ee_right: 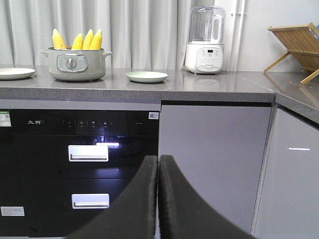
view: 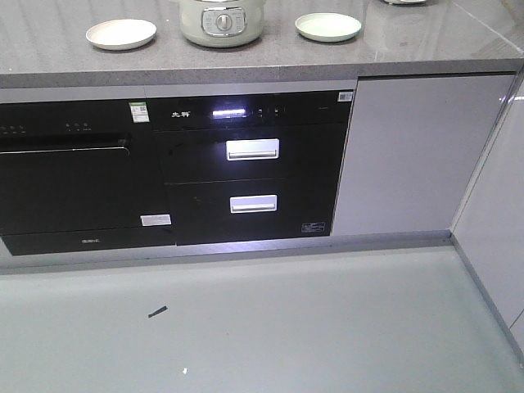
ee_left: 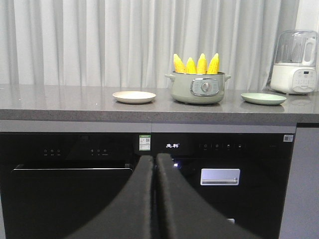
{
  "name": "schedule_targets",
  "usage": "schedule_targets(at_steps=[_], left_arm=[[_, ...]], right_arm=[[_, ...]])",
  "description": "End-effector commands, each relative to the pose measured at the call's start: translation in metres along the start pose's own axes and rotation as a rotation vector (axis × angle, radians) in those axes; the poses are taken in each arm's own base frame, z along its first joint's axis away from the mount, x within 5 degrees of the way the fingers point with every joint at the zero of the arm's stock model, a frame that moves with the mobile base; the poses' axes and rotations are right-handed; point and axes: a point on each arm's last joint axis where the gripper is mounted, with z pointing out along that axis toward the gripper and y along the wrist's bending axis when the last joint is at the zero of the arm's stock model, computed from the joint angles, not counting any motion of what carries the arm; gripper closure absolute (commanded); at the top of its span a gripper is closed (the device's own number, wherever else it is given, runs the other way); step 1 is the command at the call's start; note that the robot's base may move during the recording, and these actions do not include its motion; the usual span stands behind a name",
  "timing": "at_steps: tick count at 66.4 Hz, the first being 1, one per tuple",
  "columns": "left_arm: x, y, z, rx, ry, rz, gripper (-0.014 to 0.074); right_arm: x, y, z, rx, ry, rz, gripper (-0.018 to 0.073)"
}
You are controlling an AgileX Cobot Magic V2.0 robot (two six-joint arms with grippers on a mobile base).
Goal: Distribute corn equally
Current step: 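Drive the base forward toward the counter with the corn pot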
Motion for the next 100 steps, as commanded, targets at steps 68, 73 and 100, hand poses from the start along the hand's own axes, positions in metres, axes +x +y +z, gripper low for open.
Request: schedule_targets(at_steps=[68,73,100], left_arm=[[-0.0134,-0.0006,-0.0022,0.004,-0.107,-0.013,0.0603],[-0.0134,-0.0006,-0.0022,0.004,-0.107,-0.013,0.0603],[-0.0134,-0.0006,-0.0022,0.004,-0.107,-0.013,0.0603]], right_arm=[[-0.0044,-0.0004,-0.0004,0.007,-0.073,-0.013,0.0568],[-0.0044,-0.0004,-0.0004,0.007,-0.073,-0.013,0.0568],[-0.0046,-0.0004,-0.0004,0.007,-0.075,-0.013,0.0568]])
